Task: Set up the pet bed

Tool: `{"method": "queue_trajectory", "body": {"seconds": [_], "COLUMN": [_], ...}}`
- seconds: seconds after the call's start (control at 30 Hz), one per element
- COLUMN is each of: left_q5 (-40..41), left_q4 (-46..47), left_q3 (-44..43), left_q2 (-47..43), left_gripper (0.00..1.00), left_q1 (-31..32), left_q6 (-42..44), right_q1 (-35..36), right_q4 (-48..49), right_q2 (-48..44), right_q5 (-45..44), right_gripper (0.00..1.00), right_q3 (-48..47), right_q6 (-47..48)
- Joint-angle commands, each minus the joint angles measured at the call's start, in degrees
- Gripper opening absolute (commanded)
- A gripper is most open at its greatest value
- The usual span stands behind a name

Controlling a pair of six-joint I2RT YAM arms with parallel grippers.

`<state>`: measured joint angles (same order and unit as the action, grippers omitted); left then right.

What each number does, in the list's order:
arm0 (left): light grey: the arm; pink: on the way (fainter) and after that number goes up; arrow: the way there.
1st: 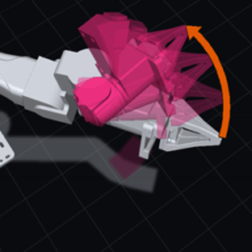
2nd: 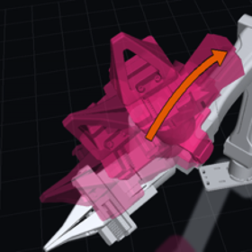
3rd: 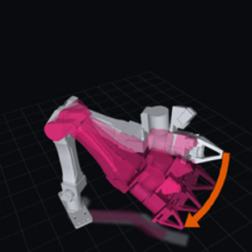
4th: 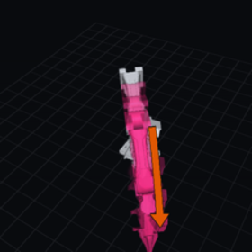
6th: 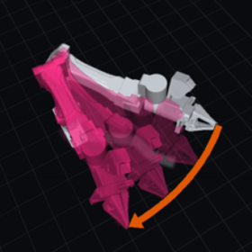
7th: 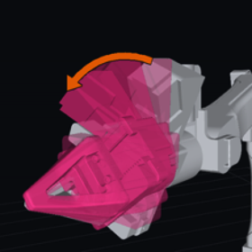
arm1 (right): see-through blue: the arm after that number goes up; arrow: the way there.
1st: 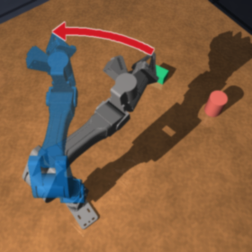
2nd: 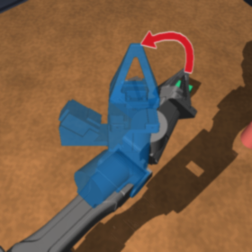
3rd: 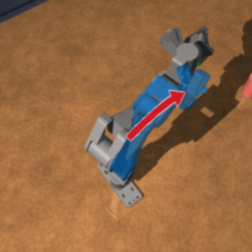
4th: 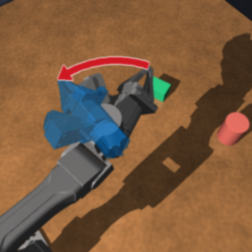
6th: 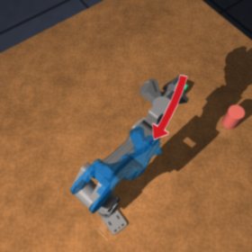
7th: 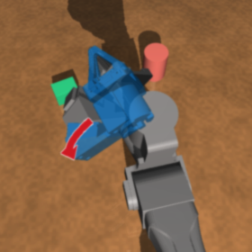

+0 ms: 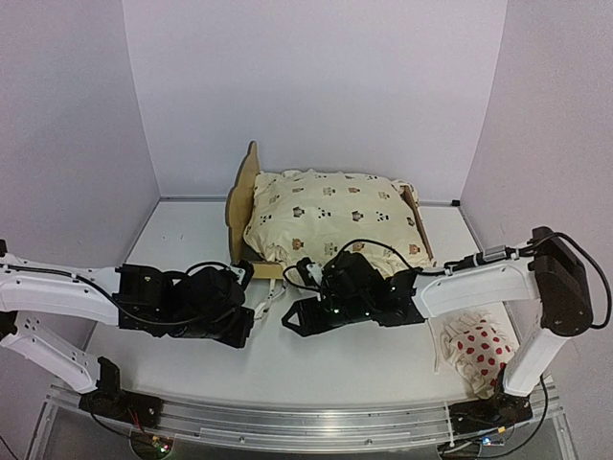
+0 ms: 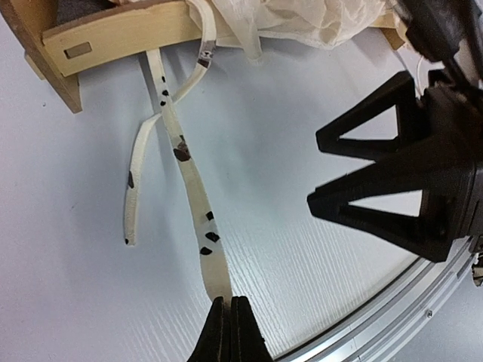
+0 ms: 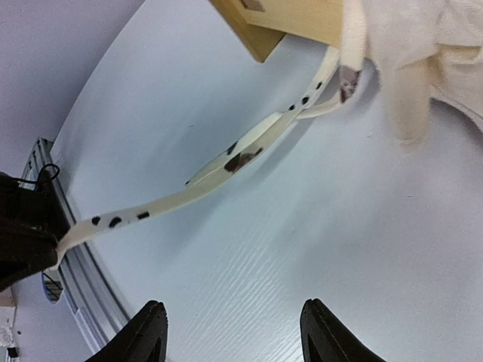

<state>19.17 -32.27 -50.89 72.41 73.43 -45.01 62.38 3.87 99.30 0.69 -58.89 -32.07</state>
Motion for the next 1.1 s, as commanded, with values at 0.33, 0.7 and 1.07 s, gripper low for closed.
{"method": "queue_trajectory", "body": {"seconds": [0.33,0.7,1.07], "left_q5": [-4.95,1.84,-5.68], "left_q4": [8.13,-1.94,7.68], "left_q3": [-1.22,1.08,6.33], "left_q2": [7.47,5.36,9.45], "left_gripper": [0.53,0.48,0.41], "left_q1": [-0.18,-6.12,-11.39], "left_q6": [0.75,-3.14,1.64], "right_q1": [-3.7,-4.15,-4.88], "right_q4": [-2.46,-2.51,-3.0], "right_q2": [-0.11,7.58,16.87], "right_q5": [-5.6,-3.89,-9.42], "right_gripper": [0.58,0.54,0.51], "right_q3": [-3.31,-11.85,-19.48], "right_q6": [-1.44,-1.83,-3.08]}}
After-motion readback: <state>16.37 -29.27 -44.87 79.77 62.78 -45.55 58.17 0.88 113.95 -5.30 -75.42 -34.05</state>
